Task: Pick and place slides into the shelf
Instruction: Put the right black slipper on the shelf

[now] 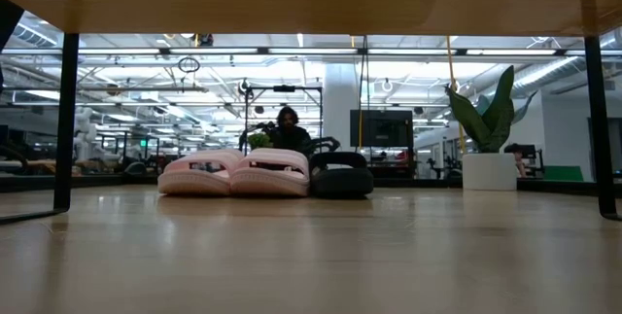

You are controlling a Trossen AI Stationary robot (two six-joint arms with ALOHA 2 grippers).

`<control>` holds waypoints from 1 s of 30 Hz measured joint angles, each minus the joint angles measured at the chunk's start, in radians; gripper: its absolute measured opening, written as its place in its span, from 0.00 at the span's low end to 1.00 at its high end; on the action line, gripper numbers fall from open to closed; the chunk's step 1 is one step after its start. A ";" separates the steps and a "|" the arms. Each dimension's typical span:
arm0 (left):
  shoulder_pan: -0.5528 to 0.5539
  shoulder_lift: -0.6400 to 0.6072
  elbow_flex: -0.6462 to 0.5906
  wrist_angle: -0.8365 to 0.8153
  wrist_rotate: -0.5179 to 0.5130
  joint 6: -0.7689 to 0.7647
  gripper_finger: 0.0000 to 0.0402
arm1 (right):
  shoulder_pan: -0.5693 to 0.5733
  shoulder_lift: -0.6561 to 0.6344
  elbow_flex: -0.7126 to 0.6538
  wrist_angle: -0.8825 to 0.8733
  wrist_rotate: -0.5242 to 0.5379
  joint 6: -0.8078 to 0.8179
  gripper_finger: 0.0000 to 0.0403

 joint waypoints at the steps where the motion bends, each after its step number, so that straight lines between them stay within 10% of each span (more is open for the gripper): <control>1: -0.004 0.006 0.000 0.004 0.000 -0.008 0.06 | -0.003 0.001 0.000 -0.001 -0.001 0.000 0.36; 17: -0.030 0.118 0.267 -0.355 -0.031 0.162 0.06 | -0.015 0.005 0.000 -0.002 0.004 -0.011 0.36; 30: -0.040 0.115 0.271 -0.307 -0.046 0.131 0.06 | -0.015 0.005 0.000 -0.001 0.003 -0.013 0.36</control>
